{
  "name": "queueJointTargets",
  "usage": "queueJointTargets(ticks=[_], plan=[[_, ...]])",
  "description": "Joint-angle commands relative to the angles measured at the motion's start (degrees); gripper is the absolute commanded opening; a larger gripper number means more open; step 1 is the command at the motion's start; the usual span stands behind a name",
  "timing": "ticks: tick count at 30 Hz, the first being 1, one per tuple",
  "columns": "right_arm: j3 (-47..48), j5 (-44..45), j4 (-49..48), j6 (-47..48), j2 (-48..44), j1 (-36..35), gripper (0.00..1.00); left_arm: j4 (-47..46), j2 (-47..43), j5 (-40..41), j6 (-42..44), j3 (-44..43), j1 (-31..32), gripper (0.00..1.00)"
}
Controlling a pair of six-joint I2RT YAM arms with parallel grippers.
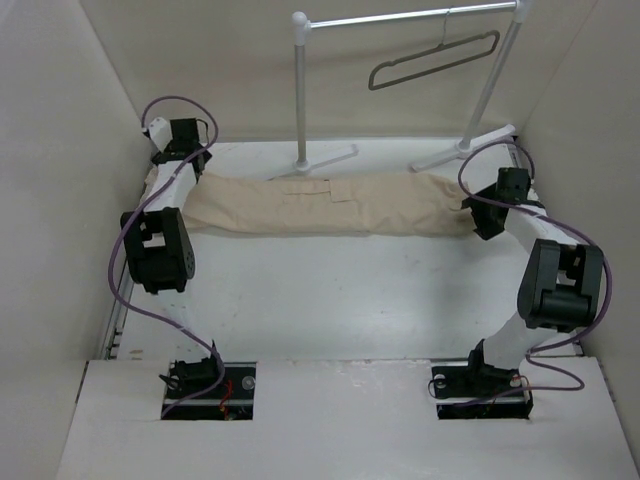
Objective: Place the trousers on the hanger
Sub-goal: Fold the trousers at the center of the board.
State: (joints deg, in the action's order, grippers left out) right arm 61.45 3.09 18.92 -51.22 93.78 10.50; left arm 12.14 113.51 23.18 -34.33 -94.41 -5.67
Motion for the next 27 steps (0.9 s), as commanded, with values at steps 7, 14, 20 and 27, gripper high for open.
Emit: queueJointTargets(ticks=[7,14,20,27], plan=[[5.95,-5.55,-5.82,-2.92,10.89,1.32,0.73,0.42,12.33,-9.64,-3.55,-5.42,-1.66,0.59],[8.26,-3.19,-2.31,-5.82,12.84,2.99,0.16,6.84,17.10,-9.65,-2.94,-7.73,-4.48,0.58],[0.51,-0.81,-2.31,-5.29,6.68,4.57,0.12,6.14,8.32,-4.65,-3.29,6.58,-4.75,0.58],[-14.68,-1.60,-1.43,-6.35,-9.74,12.47,0.09,6.23,-2.67,-1.91,-2.50,17.05,-0.88,0.58]])
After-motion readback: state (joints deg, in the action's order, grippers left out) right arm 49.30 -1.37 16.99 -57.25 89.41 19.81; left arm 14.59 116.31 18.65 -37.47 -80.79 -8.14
